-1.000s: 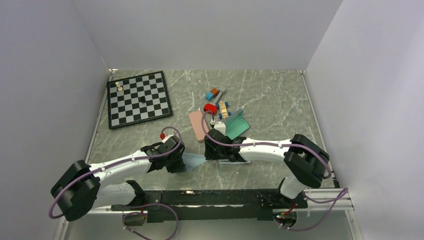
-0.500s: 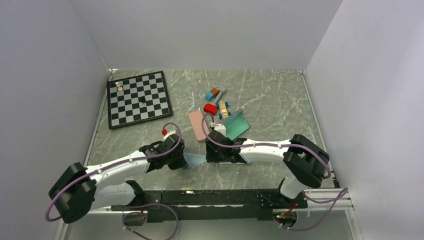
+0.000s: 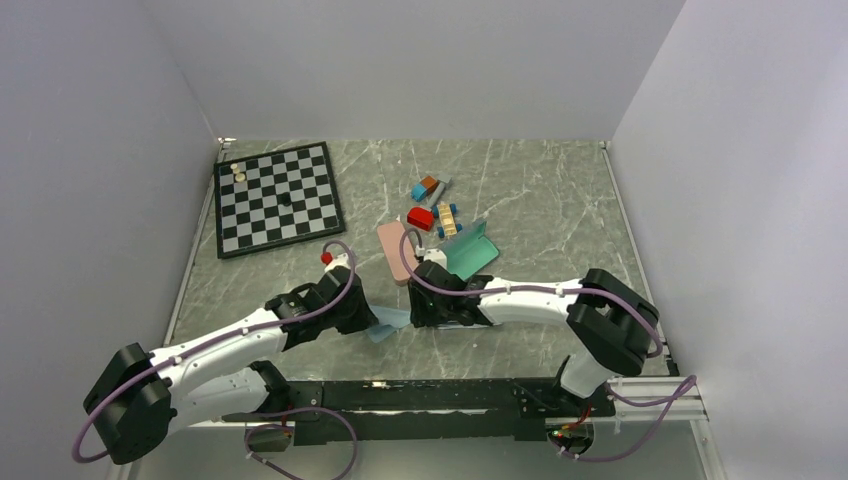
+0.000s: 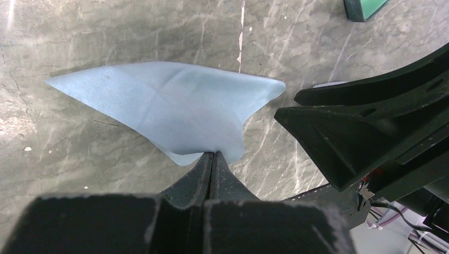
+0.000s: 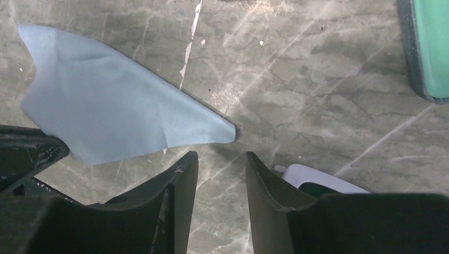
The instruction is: Organize the sunglasses
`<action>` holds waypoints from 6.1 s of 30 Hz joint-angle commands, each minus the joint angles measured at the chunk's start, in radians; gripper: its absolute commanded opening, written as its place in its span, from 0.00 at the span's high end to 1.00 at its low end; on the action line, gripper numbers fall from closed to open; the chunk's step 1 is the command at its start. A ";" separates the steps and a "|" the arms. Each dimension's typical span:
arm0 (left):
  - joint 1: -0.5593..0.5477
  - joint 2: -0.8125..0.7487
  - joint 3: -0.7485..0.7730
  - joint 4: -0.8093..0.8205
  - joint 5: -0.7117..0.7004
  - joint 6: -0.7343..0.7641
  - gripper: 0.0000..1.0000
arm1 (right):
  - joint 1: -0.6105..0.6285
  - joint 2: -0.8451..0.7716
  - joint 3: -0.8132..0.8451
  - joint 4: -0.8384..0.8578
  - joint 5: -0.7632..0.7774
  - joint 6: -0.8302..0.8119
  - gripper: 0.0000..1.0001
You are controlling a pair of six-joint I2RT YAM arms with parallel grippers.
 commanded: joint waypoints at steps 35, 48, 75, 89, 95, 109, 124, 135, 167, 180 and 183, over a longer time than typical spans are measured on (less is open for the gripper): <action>-0.005 -0.073 0.035 -0.038 -0.073 0.036 1.00 | 0.001 0.071 0.097 -0.037 0.020 0.042 1.00; -0.005 -0.090 0.045 -0.046 -0.090 0.068 1.00 | -0.002 0.025 0.110 -0.068 0.130 0.031 1.00; -0.005 -0.214 0.187 -0.190 0.032 0.263 1.00 | -0.016 -0.159 0.211 -0.246 -0.141 -0.065 1.00; -0.004 -0.288 0.131 -0.257 0.396 0.315 1.00 | -0.002 -0.255 0.205 -0.408 -0.421 0.078 1.00; -0.002 -0.233 0.119 -0.201 0.289 0.312 1.00 | -0.006 -0.245 0.186 -0.453 -0.274 0.099 1.00; 0.252 0.209 0.207 0.088 0.343 0.443 1.00 | -0.233 0.008 0.226 -0.263 -0.204 0.009 1.00; 0.314 0.287 0.237 -0.018 0.367 0.452 1.00 | -0.218 0.068 0.230 -0.292 -0.321 0.051 1.00; 0.315 0.225 0.183 -0.089 0.369 0.436 1.00 | -0.133 0.065 0.223 -0.316 -0.295 0.095 1.00; 0.287 0.365 0.218 -0.176 0.320 0.444 1.00 | -0.081 0.116 0.183 -0.302 -0.282 0.138 1.00; 0.283 0.329 0.225 -0.234 0.247 0.429 0.71 | -0.077 0.137 0.185 -0.271 -0.285 0.130 0.77; 0.282 0.294 0.226 -0.245 0.236 0.424 0.58 | -0.076 0.108 0.185 -0.281 -0.252 0.132 0.74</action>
